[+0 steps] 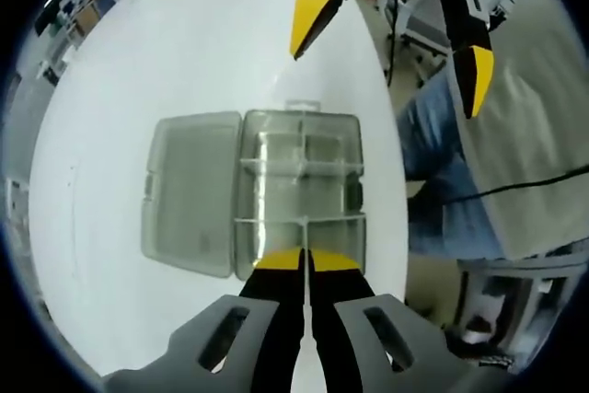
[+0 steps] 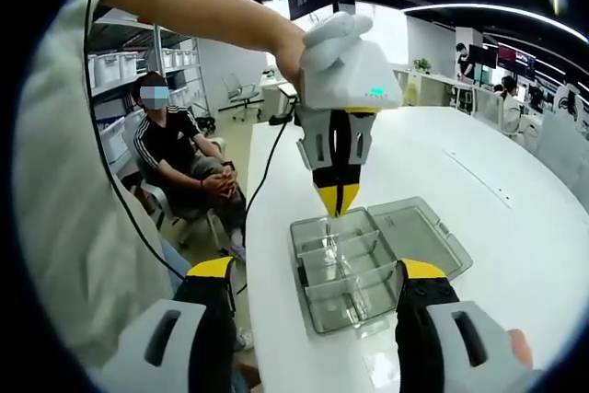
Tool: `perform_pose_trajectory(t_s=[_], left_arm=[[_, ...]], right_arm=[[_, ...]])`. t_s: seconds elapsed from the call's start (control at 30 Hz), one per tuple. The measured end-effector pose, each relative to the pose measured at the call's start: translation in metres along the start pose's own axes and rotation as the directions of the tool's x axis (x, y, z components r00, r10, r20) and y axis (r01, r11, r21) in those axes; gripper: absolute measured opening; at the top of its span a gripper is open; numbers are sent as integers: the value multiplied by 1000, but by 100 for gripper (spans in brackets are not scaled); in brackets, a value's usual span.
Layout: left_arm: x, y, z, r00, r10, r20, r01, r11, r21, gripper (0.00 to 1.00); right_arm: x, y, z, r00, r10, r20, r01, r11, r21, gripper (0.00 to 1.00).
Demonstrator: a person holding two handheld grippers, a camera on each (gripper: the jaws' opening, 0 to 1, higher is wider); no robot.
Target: Insert the divider into the dual guide fixture by aligning both edges with the guide slots and pushing it downward to the bottom, including one-sided entry, uneven engagement, binding, and posture correction.
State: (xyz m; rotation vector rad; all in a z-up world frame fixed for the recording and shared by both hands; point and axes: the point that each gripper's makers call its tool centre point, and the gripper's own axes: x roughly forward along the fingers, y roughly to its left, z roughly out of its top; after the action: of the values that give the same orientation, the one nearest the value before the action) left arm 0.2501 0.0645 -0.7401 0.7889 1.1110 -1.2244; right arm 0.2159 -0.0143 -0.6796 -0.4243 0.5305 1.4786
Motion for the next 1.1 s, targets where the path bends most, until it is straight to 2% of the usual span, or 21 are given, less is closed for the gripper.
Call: perform_pose_trajectory(t_s=[1.1], left_arm=[[11,2,-10,999,-4,-48,5,1000,28,0]], right_arm=[[0,-1,-1,1000,4,-1,-4,1000,6,68]])
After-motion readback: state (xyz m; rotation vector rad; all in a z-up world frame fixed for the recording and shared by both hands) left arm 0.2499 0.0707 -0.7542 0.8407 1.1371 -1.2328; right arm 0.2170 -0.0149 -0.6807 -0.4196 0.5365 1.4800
